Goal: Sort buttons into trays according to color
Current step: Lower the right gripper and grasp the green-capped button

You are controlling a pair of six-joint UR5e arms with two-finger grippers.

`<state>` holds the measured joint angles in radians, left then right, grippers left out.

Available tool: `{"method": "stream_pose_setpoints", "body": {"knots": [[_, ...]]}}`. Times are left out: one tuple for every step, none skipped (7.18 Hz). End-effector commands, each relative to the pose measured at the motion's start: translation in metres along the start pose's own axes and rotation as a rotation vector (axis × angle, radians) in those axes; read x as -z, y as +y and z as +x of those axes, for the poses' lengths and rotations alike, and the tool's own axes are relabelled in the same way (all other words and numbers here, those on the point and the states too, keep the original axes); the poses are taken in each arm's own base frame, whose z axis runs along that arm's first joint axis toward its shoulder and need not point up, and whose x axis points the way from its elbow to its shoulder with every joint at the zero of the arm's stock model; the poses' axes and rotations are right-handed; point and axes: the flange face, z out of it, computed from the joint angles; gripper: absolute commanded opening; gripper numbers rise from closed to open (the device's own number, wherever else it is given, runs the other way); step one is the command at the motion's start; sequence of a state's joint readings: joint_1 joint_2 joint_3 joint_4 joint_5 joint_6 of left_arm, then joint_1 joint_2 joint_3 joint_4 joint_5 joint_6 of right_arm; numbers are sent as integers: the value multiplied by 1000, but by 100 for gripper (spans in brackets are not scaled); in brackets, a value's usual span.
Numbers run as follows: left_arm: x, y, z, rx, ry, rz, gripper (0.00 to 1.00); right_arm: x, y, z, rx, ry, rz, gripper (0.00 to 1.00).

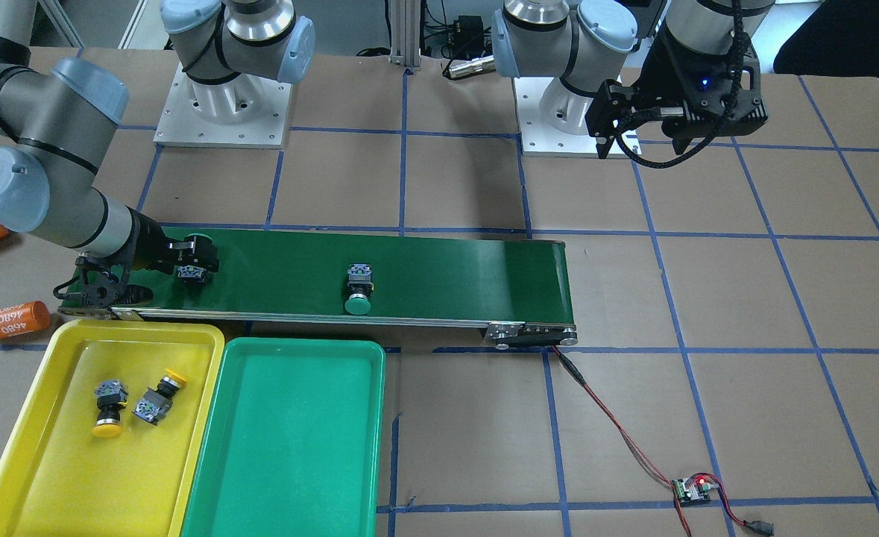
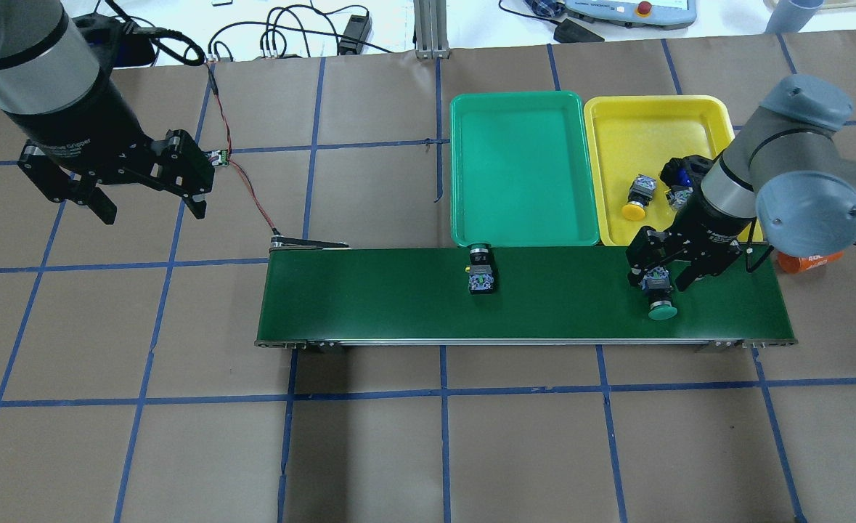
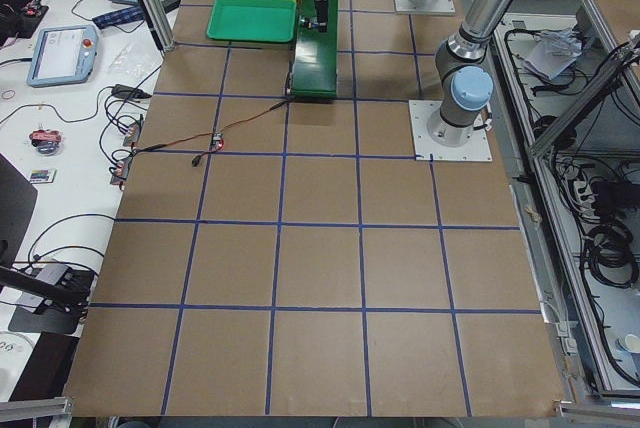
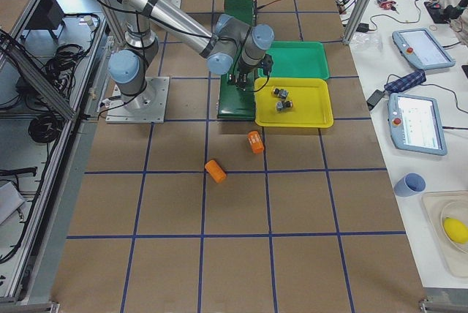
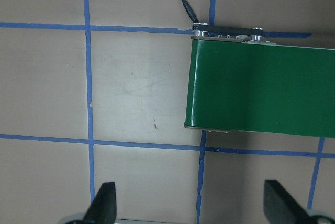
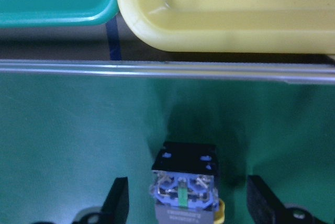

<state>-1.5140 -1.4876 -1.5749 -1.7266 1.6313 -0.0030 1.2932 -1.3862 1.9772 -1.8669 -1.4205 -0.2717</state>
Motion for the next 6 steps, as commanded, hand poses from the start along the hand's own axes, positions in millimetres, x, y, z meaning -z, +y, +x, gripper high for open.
{"method": "stream_pose_setpoints", "body": {"knots": [[-1, 0, 0, 0, -1, -3, 100, 2, -1, 1, 2, 4, 3, 0], [-4, -3, 0, 0, -1, -8, 100, 12, -1, 4, -1, 44, 15, 0], [0, 1, 0, 0, -1, 0, 100, 34, -2, 2, 5, 81, 35, 0], [-2, 1, 0, 0, -1, -5, 100, 56, -16, -6, 9, 52, 82, 0], [-6, 2, 0, -1, -1, -9, 100, 67, -48, -14, -43, -54, 124, 0], [-7, 1, 0, -1, -1, -11, 100, 86, -87, -42, -27, -54, 160, 0]]}}
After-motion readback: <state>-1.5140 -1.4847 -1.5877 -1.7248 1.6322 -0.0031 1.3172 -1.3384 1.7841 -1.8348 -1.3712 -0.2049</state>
